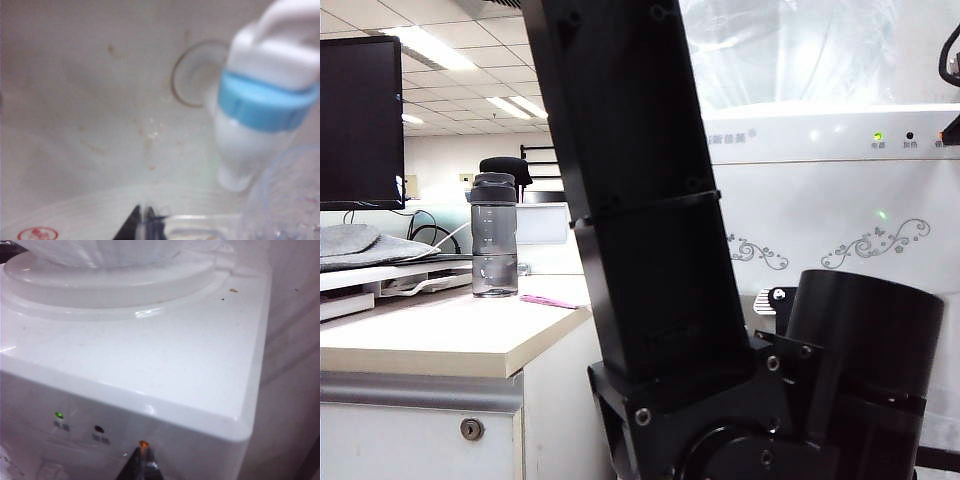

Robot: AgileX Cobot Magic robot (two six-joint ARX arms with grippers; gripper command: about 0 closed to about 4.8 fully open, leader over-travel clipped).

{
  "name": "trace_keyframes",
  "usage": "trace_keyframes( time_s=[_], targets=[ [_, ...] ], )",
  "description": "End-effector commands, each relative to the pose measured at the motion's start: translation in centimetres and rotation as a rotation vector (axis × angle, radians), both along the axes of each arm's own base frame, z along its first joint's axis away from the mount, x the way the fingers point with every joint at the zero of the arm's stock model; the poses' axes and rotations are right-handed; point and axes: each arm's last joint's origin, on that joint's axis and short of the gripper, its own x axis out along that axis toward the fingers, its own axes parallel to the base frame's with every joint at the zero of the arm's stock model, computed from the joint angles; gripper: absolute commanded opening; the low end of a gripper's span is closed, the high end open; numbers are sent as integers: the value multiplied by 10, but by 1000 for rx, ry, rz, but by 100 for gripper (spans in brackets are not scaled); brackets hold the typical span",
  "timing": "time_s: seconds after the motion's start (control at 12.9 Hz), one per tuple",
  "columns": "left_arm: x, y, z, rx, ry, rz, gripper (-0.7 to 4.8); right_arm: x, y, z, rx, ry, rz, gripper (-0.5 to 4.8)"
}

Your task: Pick up the plastic mug from the left desk, go to the cold water outlet of the water dispenser, press the vertical switch to get some water, then put the mug back on the desk.

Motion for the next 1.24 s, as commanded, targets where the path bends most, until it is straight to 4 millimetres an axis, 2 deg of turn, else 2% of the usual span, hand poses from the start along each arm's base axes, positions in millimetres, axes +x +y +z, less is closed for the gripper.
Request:
trace_keyframes(
  time_s=[0.08,1.24],
  targets=[
    [-2,-4,10,-51,-40,-4,-5,0,0,5,1,-32,-2,-1],
    [-2,-6,22,-80,-92,-36,-5,1,0,6,1,-35,-2,-1]
  ],
)
